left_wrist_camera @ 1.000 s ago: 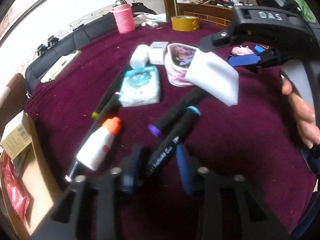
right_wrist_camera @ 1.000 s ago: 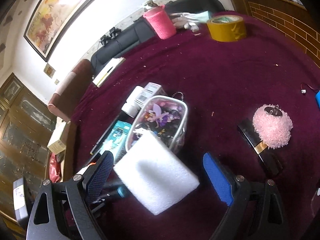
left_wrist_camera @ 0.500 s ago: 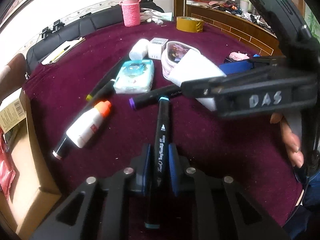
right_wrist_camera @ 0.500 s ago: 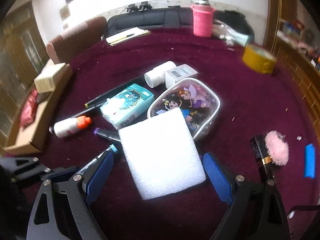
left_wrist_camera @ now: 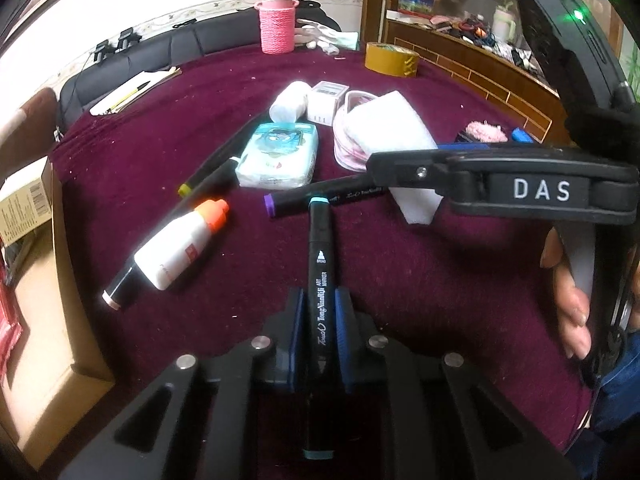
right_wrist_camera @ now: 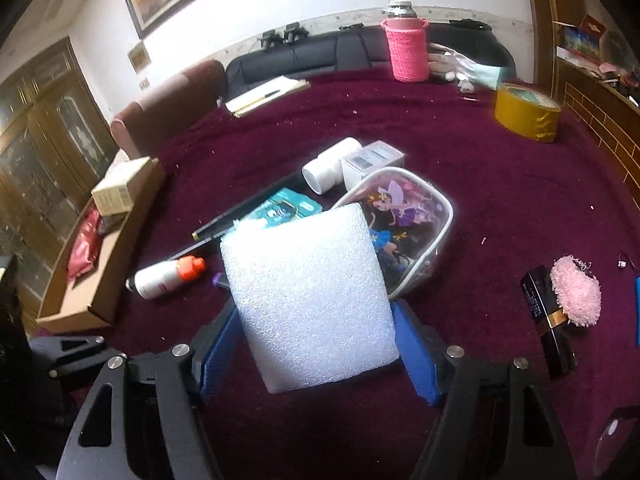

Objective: Organize objects
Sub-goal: 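Hold the black marker and white foam pad above the table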

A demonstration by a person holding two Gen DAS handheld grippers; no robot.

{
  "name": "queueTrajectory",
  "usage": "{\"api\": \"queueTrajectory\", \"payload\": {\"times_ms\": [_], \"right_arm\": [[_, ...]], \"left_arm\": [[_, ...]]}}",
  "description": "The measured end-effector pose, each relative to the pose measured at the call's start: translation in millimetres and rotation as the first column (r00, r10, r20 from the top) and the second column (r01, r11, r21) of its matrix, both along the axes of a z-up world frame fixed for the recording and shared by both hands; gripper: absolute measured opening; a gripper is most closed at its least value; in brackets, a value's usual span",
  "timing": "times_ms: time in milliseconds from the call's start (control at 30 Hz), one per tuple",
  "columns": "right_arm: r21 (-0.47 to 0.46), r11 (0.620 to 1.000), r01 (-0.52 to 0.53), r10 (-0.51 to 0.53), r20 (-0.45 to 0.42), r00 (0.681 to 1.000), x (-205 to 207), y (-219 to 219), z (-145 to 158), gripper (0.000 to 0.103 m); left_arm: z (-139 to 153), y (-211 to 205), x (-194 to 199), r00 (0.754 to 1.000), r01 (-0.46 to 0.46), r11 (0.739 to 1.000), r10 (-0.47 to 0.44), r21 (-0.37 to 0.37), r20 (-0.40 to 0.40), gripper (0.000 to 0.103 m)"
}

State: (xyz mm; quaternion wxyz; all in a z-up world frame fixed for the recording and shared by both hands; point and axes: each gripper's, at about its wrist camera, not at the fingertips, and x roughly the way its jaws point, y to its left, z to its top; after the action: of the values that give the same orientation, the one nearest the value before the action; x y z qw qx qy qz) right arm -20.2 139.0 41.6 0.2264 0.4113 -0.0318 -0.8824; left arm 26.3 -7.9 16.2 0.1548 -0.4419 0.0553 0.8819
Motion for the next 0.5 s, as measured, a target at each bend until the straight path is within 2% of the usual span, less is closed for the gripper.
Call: {"api": "queueTrajectory", "payload": {"times_ms": [500], "right_arm": [[-0.024, 1.0, -0.008, 0.007, -0.01, 1.0, 2, -1, 2, 0.078]], "left_arm": [[14, -7, 6, 0.997, -0.053, 0.998, 0.051, -0.023, -0.061, 0.015]]}}
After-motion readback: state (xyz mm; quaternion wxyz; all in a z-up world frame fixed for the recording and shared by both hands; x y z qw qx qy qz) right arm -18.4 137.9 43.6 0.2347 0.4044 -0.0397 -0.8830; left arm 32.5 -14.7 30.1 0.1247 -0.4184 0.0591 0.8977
